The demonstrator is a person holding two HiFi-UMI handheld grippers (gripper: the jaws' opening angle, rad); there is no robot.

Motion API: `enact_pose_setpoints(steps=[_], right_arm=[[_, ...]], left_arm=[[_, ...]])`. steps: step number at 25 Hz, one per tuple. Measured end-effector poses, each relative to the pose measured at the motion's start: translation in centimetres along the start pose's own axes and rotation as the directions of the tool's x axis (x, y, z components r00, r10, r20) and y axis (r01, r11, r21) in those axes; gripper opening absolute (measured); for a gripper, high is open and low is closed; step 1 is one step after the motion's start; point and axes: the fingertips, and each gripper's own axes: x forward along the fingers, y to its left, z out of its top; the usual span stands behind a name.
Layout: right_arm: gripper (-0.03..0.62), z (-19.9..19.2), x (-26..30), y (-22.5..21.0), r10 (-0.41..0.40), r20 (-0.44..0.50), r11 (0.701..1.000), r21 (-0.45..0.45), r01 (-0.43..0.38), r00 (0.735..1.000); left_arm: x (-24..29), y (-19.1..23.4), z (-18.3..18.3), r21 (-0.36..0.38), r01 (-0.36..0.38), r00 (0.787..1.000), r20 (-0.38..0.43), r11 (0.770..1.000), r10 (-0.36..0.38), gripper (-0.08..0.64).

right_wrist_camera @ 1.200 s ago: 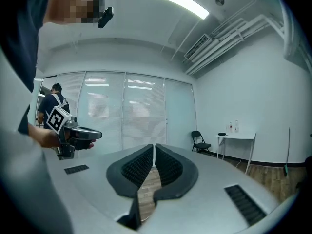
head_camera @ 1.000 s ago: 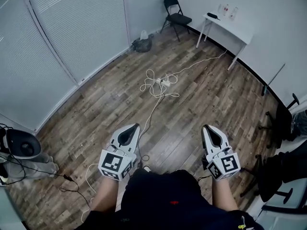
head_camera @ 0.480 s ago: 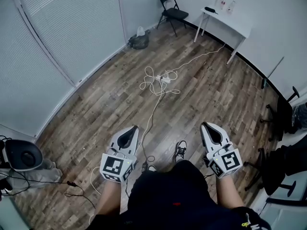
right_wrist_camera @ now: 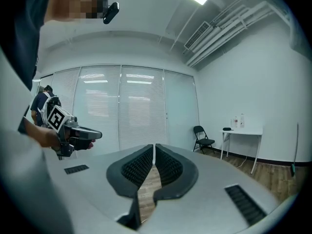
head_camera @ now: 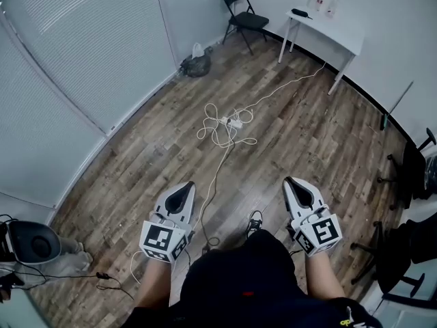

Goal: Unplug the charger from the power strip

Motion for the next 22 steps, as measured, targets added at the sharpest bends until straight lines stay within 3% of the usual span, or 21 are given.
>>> enact_pose_setpoints(steps=[4,7,12,16,22], right_arm=[[0.032,-0.2,3.2,-6.9,0.050,-0.023,0.999,0.002,-0.050,0.998],[0.032,0.4,4.8,-12.3,0.085,-0.031,0.996,-0.002,-0.085,0.996],[0.032,1.7,8.1,-19.0,0.115,0.003,0.993,0.016,-0.115,0.993],[0.032,2.2,9.2,-23.0,0.088,0.038,0.995,0.053,-0.090,0.995],[0.032,1.7,13.7,-25.3,0.099,0.010,0.995,0.030,-0.100,0.995]], left_arm=[[7.4,-0.3,0.8,-0.016,-0.047,0.999,-0.019,0.999,0.047,0.018],[13.7,-1.9,1.7,0.035,-0.079,0.996,-0.047,0.996,0.080,0.018],[21.0,-3.3,2.9,0.041,-0.068,0.996,-0.050,0.997,0.070,0.018],[24.8,-3.5,3.4,0.052,-0.057,0.996,-0.063,0.997,0.060,0.018],[29.7,-0.6,3.5,-0.001,-0.043,0.997,-0.062,0.999,0.043,0.018]])
